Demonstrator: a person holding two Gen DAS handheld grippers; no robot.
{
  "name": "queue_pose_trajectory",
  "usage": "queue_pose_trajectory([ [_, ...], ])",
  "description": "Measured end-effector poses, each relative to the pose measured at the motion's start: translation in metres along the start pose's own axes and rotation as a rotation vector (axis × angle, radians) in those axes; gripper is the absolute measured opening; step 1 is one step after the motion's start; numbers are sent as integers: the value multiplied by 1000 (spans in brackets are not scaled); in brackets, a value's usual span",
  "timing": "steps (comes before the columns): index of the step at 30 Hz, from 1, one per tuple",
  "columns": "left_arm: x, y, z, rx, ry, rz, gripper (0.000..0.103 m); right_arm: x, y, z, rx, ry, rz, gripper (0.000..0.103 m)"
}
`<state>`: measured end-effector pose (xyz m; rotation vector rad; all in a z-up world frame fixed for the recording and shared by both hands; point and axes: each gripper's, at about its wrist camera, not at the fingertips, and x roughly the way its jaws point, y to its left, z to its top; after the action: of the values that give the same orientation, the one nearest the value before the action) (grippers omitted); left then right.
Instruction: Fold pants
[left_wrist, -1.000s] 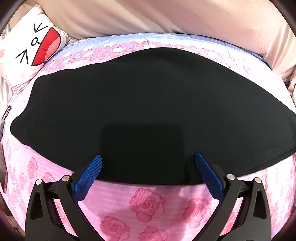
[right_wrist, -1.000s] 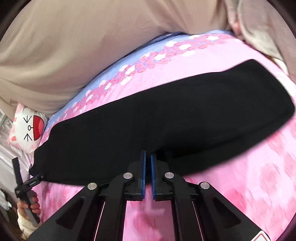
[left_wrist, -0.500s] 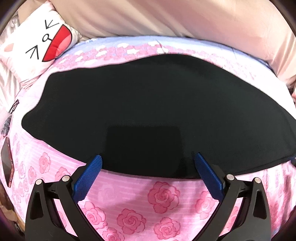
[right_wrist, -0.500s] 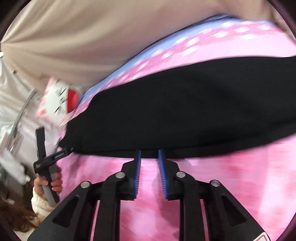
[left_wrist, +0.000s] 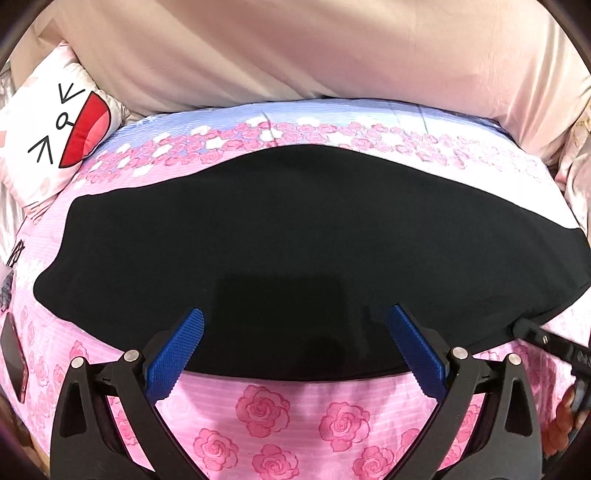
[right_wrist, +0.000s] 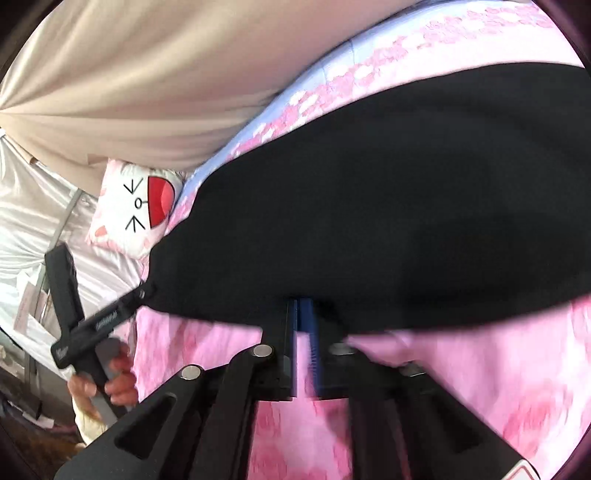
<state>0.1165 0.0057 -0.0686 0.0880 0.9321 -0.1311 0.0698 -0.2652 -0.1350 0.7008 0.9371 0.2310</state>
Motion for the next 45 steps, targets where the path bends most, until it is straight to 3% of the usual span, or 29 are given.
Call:
queue_pose_trajectory([
  [2, 5, 0, -2, -10, 12, -3, 98, -6, -6, -3, 37, -19, 80, 39],
  [7, 9, -5, -7, -4, 27, -6, 98, -12, -21, 8, 122, -61, 97, 39],
  [9, 8, -7, -9, 4, 24, -2, 98, -12, -28, 14, 144, -86, 91, 33],
  [10, 8, -8, -8, 6, 24, -2, 98, -10, -28, 17, 136, -88, 68, 9],
  [11, 8, -9, -8, 4, 25, -1, 98, -7, -26, 18, 129, -83, 49, 4],
  [17, 3, -3, -7, -4, 10, 11, 98, -28, -16, -5, 102, -107, 29, 4],
  [19, 17, -5, -7, -3, 40, 22, 98, -13, -24, -7, 99, -66, -8, 2],
  [21, 30, -9, -8, 11, 76, 60, 98, -23, -23, -4, 120, -65, 11, 14],
  [23, 34, -10, -11, 12, 81, 63, 98, -42, -18, -5, 63, -79, -52, 20],
  [25, 33, -8, -13, 4, 78, 53, 98, -76, -25, -5, 52, -151, -109, 20],
  [28, 32, -7, -15, -2, 76, 51, 98, -143, -67, 2, 108, -323, -292, 31],
  [30, 28, -13, -13, 21, 65, 72, 98, -183, -110, 11, 170, -411, -500, 37],
  [32, 21, -22, -11, 43, 48, 70, 98, -210, -145, 20, 224, -462, -572, 37],
  [34, 14, -34, -8, 61, 34, 55, 98, -229, -173, 30, 277, -503, -599, 37],
  [36, 11, -45, -6, 80, 25, 52, 98, -232, -188, 42, 306, -521, -569, 37],
  [39, 10, -66, -3, 117, 26, 48, 98, -226, -204, 58, 298, -503, -576, 37],
  [40, 10, -74, -2, 131, 24, 49, 98, -221, -206, 61, 278, -499, -570, 31],
  [41, 10, -80, -1, 139, 23, 52, 98, -216, -203, 61, 267, -493, -577, 5],
  [45, 7, -97, 4, 167, 10, 53, 98, -227, -210, 55, 271, -515, -549, 9],
])
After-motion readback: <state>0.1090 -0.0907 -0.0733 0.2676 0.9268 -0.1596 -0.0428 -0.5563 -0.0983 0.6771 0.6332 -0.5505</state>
